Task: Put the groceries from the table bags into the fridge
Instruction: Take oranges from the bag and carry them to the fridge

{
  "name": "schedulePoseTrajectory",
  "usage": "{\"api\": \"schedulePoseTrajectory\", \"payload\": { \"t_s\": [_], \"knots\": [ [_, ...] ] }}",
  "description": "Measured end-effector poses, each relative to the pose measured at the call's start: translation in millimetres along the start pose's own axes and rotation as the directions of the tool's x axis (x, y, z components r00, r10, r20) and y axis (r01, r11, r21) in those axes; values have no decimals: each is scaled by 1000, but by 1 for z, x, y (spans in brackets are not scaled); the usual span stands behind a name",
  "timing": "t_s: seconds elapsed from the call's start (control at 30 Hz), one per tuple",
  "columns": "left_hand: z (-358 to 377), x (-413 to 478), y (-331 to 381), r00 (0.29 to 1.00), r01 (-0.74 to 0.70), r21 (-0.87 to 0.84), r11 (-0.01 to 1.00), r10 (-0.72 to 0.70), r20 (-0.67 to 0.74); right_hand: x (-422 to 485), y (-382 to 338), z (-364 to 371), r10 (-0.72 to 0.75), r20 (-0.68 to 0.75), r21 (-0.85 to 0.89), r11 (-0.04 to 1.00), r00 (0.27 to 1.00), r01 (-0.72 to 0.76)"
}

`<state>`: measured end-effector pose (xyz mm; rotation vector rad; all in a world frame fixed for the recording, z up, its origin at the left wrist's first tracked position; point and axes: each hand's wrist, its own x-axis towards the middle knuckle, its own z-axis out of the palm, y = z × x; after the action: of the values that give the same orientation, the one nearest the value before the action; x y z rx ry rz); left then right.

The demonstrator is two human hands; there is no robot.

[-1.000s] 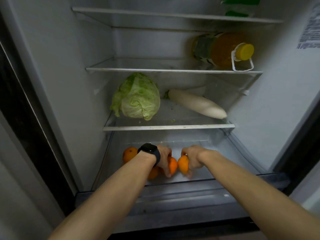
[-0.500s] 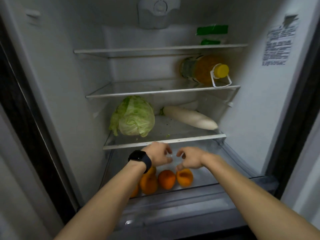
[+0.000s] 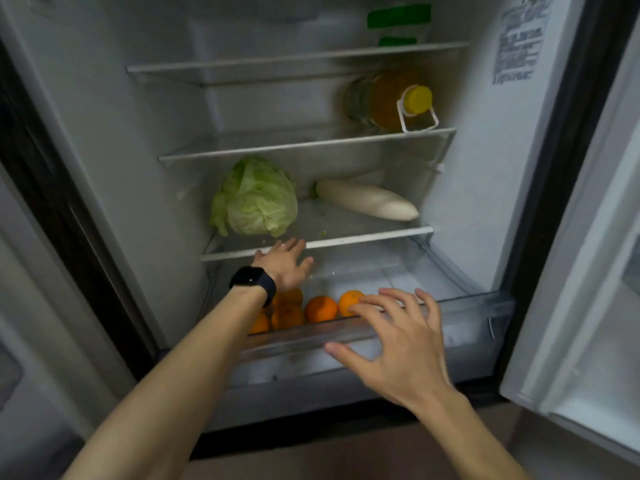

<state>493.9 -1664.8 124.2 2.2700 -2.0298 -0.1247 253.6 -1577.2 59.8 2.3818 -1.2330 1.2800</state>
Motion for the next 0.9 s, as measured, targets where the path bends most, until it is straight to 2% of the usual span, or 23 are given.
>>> {"api": "schedulePoseTrajectory", "payload": {
  "t_s": [0.2, 0.37, 0.6, 0.67, 0.73, 0.8, 0.9],
  "knots": [
    [-5, 1, 4, 997, 43, -14, 999, -42, 68, 1, 0, 23, -8, -101, -107, 994, 995, -3],
    [-16, 10, 4, 990, 58, 45, 997, -63, 128, 35, 8, 41, 82, -7, -190, 978, 997, -81],
    [-17, 7, 3, 996, 35, 30, 999, -37, 81, 66, 16, 85, 68, -48, -159, 984, 997, -75],
    [-19, 1, 1, 1000, 26, 15, 1000, -26, 7, 72, 22, 92, 56, -42, -151, 987, 998, -62],
    [-18, -7, 1, 982, -16, 1, 1000, 16, -188, 78, 27, 97, 49, -17, -132, 990, 999, -50],
    [-8, -12, 2, 890, -50, 35, 998, 61, -452, 83, 32, 98, 28, 5, -116, 993, 1000, -27],
    [23, -19, 4, 733, -104, 147, 984, 176, -657, 84, 44, 101, -27, 11, -97, 995, 1000, 28]
  ]
}}
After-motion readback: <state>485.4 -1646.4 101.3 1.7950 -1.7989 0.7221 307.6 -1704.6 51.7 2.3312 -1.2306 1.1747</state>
